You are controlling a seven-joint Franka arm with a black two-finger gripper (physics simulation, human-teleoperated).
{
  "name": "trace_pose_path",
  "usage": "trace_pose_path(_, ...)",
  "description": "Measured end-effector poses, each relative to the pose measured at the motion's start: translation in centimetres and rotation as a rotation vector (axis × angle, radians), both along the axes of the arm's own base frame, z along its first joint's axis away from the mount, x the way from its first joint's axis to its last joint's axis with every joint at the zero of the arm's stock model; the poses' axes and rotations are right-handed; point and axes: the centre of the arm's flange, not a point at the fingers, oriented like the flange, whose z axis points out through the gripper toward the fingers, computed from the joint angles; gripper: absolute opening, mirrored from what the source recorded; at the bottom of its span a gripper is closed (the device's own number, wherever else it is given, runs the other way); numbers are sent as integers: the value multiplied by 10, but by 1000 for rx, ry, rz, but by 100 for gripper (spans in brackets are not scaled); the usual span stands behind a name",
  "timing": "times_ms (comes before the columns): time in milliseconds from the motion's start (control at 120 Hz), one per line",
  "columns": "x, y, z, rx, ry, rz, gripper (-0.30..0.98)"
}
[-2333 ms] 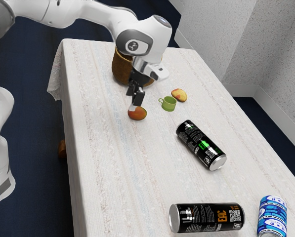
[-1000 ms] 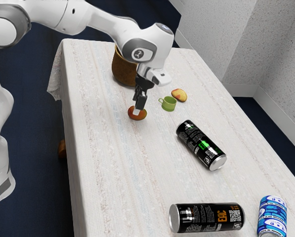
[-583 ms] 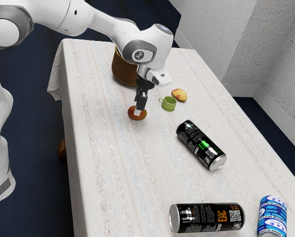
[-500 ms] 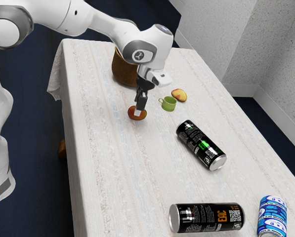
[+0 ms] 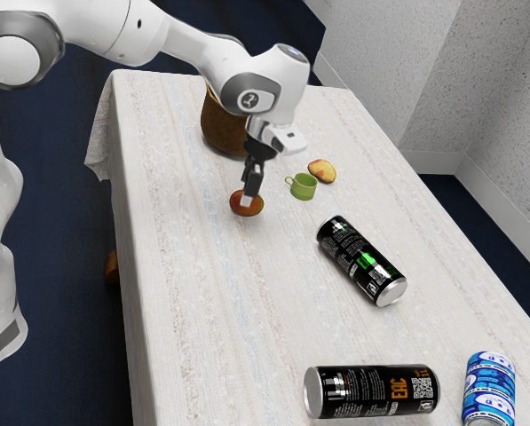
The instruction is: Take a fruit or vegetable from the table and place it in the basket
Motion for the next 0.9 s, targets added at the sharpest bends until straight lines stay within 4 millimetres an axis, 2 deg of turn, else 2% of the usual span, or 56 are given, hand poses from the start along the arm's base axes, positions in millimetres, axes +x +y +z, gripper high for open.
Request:
trace_pose_path(408,1,3,-4,2,4,-8,69)
trace_pose_path(717,0,17,-4,3,-1,7,69)
trace_pose_path(900,1,15,-7,4,1,-1,69)
